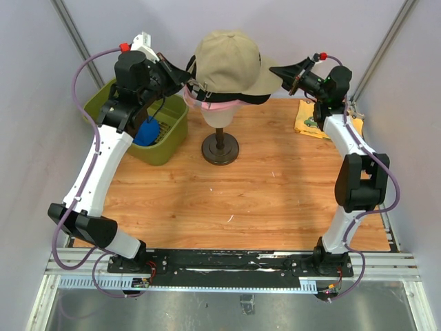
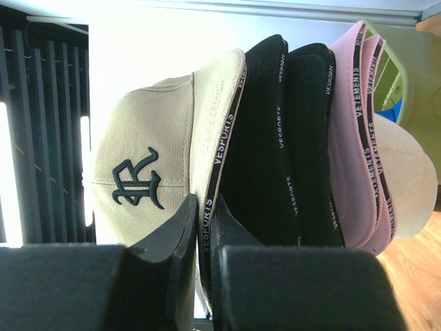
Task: Stack the hats
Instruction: Stack the hat on the hat.
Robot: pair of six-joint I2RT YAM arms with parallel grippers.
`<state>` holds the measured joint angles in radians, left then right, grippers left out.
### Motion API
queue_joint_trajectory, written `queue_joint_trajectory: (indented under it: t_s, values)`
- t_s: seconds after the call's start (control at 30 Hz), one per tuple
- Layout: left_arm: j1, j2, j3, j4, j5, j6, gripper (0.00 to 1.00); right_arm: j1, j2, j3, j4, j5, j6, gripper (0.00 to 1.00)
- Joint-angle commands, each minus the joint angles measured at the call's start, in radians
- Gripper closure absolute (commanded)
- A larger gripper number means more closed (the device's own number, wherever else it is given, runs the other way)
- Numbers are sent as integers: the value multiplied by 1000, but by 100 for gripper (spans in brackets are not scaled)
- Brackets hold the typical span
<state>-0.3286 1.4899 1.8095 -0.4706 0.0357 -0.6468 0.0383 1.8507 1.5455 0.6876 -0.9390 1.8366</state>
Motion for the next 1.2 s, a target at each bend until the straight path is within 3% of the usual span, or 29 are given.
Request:
queue_joint_trajectory:
  t_s: [0.0, 0.5, 1.03, 1.17]
  values:
    - [35, 50, -58, -180, -61, 53, 99, 1, 69, -55, -127, 53, -99, 99]
    - [62, 123, -103, -135, -34, 41, 100, 23, 43, -190, -134, 54, -166, 99]
    - [85, 169, -90, -98, -13, 40, 99, 66, -75, -249, -273, 120, -305, 99]
    - [86, 170, -63, -84, -5, 20, 99, 70, -92, -237, -272, 129, -309, 88]
